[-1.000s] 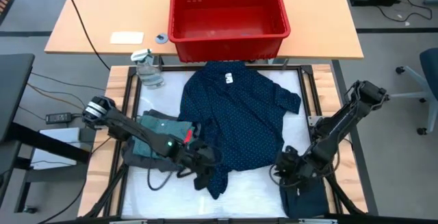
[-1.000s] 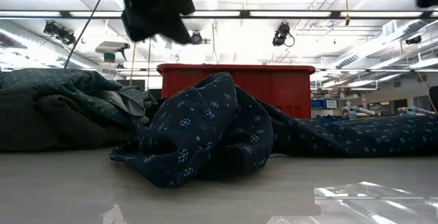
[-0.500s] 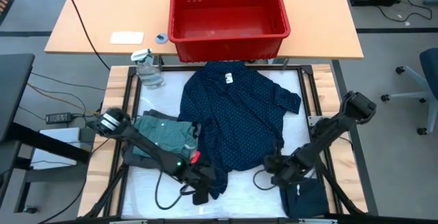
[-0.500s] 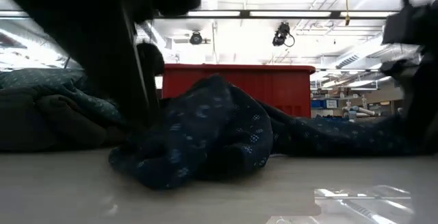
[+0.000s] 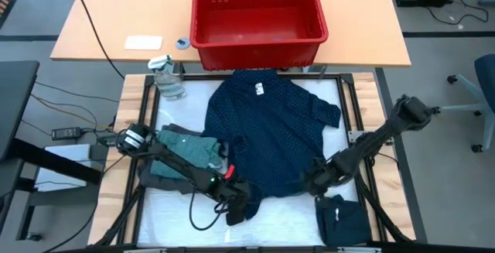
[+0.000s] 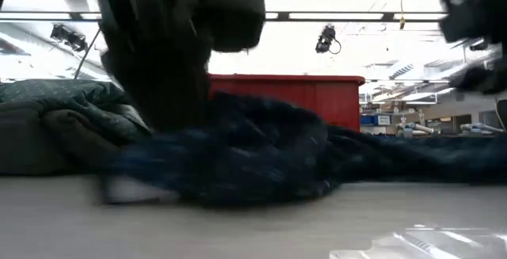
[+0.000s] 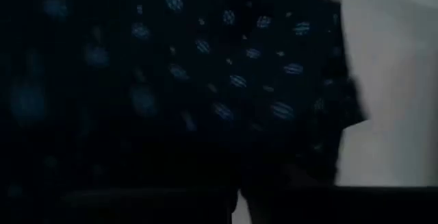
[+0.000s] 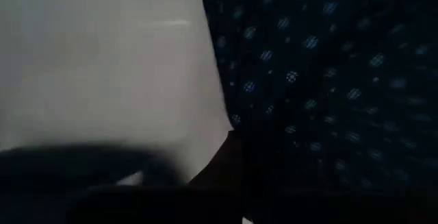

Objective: Fold Laundry from Bin
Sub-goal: Fold the blue polo shirt on the table

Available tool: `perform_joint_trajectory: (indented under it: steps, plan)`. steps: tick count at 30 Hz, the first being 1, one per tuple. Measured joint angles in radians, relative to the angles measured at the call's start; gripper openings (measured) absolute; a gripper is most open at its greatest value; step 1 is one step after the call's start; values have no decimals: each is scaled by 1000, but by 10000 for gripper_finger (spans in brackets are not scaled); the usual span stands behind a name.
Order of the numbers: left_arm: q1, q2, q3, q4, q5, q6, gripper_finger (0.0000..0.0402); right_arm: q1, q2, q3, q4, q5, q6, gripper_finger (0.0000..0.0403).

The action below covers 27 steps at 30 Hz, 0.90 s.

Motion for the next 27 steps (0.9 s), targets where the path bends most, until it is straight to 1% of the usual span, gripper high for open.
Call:
perform_joint_trajectory:
  steps: [4, 6, 7, 9, 11, 14, 15, 17, 20, 22, 24, 27]
  plan:
    - [18, -100, 63, -11, 227, 21, 12, -34, -176, 92, -189, -192, 3, 5]
    - [18, -166, 97, -9, 309, 15, 12, -50, -256, 151, -243, -318, 2, 4]
    - [16, -196, 110, -14, 328, 15, 11, -58, -294, 184, -262, -365, 9, 4]
    - [11, -259, 136, -21, 331, 16, 11, -69, -363, 242, -301, -422, 25, 3]
    - [7, -326, 154, -21, 304, 20, 10, -82, -417, 286, -305, -451, 28, 2]
    - [7, -395, 157, -70, 191, 33, 10, -109, -477, 311, -279, -462, 26, 2]
    - [6, -401, 157, -104, 160, 42, 10, -118, -481, 308, -276, -462, 26, 2]
    - [5, -391, 152, -167, 135, 36, 10, -128, -477, 279, -267, -445, 27, 2]
    - [1, -351, 151, -194, 149, -18, 10, -110, -436, 200, -200, -444, 64, 1]
    - [-12, -312, 153, -180, 208, -66, 10, -73, -402, 142, -106, -478, 119, 1]
    - [-34, -262, 153, -146, 303, -121, 10, -26, -353, 90, 27, -513, 174, 1]
    - [-63, -195, 151, -59, 448, -201, 17, 44, -280, 34, 202, -515, 279, 13]
